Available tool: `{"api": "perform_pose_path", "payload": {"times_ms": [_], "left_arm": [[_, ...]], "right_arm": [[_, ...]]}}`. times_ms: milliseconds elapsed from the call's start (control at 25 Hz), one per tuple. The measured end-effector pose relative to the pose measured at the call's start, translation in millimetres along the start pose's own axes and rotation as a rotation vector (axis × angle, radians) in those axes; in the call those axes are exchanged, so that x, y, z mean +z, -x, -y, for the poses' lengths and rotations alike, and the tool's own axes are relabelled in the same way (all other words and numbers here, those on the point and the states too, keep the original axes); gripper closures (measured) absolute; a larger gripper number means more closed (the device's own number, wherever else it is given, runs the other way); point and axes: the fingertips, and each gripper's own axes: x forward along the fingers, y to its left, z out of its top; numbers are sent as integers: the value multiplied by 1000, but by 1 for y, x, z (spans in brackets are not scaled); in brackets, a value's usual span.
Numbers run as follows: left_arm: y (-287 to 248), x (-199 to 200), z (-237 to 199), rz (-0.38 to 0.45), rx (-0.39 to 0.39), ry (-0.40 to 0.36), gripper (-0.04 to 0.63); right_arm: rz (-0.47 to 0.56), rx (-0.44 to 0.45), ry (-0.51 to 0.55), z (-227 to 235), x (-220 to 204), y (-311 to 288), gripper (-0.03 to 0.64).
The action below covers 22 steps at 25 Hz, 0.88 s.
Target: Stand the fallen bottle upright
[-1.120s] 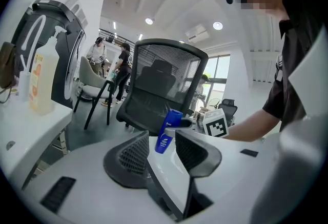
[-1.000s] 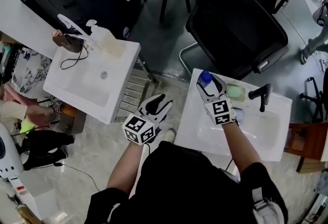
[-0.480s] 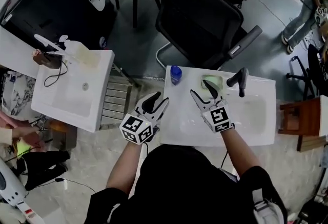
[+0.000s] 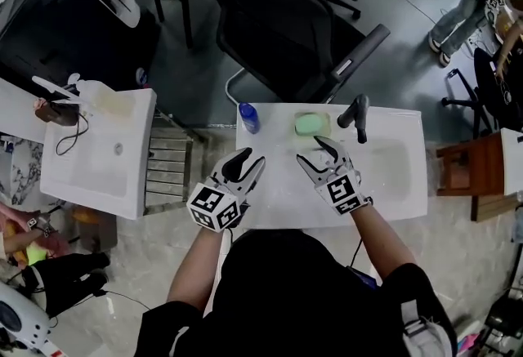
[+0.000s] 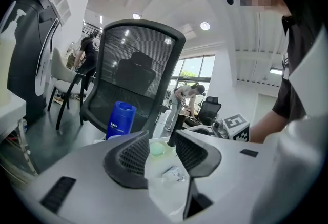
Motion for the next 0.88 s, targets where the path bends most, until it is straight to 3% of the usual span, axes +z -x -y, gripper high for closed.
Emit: {"api": "perform_pose_path", "payload": {"times_ms": [320,640,880], "left_arm": [[6,-8,6,-18,22,9,425],[35,-12,-2,-22,98,20,425],[57,-19,-12,-42,139,26,425]], "right_arm": [[-164,169,293,-31,-59,-7,354],[-384,290,413,-40,-128,-33,357],[-562,303,473,-32,-178,-57,362]]}}
